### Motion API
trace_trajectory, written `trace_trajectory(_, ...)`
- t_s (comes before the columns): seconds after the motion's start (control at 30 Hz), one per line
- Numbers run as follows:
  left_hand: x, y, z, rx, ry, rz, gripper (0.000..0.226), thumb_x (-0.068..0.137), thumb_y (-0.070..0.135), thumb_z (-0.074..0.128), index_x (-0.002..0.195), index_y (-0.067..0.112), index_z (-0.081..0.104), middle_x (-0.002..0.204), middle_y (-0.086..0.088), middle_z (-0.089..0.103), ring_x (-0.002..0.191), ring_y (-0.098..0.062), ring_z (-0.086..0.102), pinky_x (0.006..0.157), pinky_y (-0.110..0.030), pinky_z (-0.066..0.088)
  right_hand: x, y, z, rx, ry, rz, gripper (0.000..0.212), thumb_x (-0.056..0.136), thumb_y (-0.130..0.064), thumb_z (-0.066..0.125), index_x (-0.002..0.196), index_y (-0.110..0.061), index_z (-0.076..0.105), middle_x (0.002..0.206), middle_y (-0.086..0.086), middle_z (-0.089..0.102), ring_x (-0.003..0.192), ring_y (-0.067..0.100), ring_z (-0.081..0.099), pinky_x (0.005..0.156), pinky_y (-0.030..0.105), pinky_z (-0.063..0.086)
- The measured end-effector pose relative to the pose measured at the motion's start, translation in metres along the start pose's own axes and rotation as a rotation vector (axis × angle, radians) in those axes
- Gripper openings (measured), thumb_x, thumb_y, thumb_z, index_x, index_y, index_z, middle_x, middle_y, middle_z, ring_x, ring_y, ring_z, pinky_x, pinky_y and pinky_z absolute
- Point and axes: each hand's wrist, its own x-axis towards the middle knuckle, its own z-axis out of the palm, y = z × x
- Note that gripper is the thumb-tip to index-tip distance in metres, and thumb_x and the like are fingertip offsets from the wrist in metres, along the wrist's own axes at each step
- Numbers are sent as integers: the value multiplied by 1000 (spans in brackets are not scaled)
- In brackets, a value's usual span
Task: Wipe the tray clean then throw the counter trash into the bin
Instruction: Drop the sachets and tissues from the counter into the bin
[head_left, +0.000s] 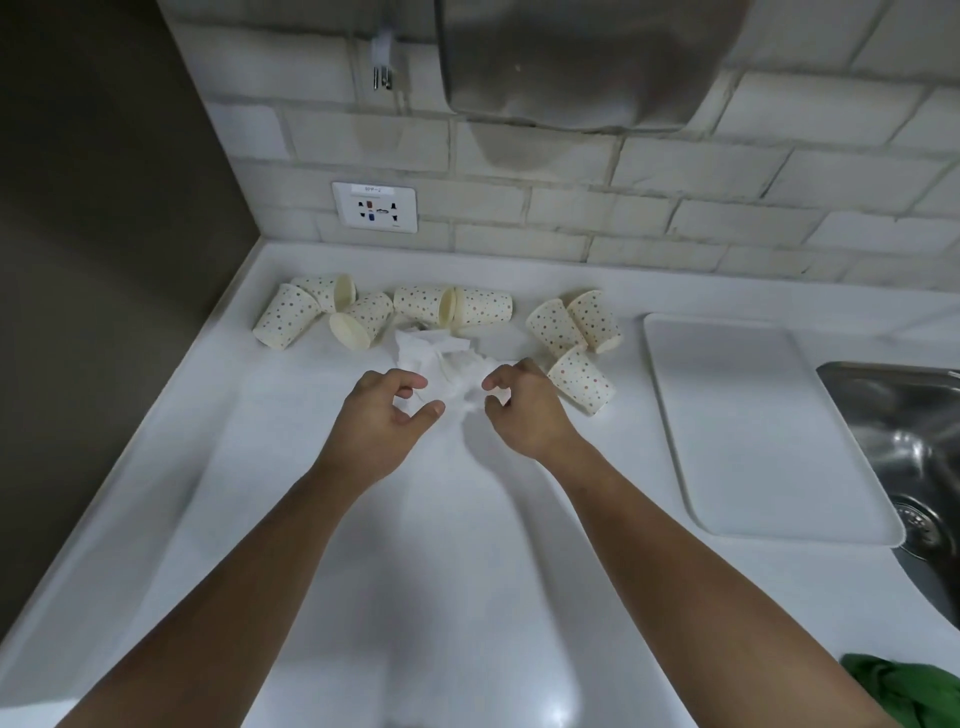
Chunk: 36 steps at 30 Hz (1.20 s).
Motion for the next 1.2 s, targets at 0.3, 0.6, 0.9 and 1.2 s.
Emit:
trace_trajectory(0.3,20,-3,2,9,4,-15,35,89,42,76,120,29,68,118,2,57,77,-3,66,81,-22,49,44,-4,18,-217,-130,9,61,93,-5,59,150,-14,39,156,13,26,119,30,60,100,38,50)
trace_trajectory(0.6,26,-9,-1,5,-1,-64,35,89,44,75,121,30,68,119,2,57,93,-11,66,92,-32,54,55,19,41,-480,-206,10,28,92,-4,55,119,-8,57,119,7,51,90,22,51,79,33,53)
trace_trajectory(0.9,26,-6,4,8,8,-54,35,89,43,75,121,30,67,118,1,58,87,-9,66,87,-28,52,41,31,34,-383,-100,43,17,90,4,54,103,-5,60,108,9,56,83,30,65,63,28,40)
trace_trajectory(1.2,26,4,-1,-60,14,14,63,88,40,78,144,42,49,116,10,60,84,-8,68,79,-20,52,29,-15,2,-237,196,-88,17,91,0,56,107,-4,58,105,14,57,76,38,62,54,39,50)
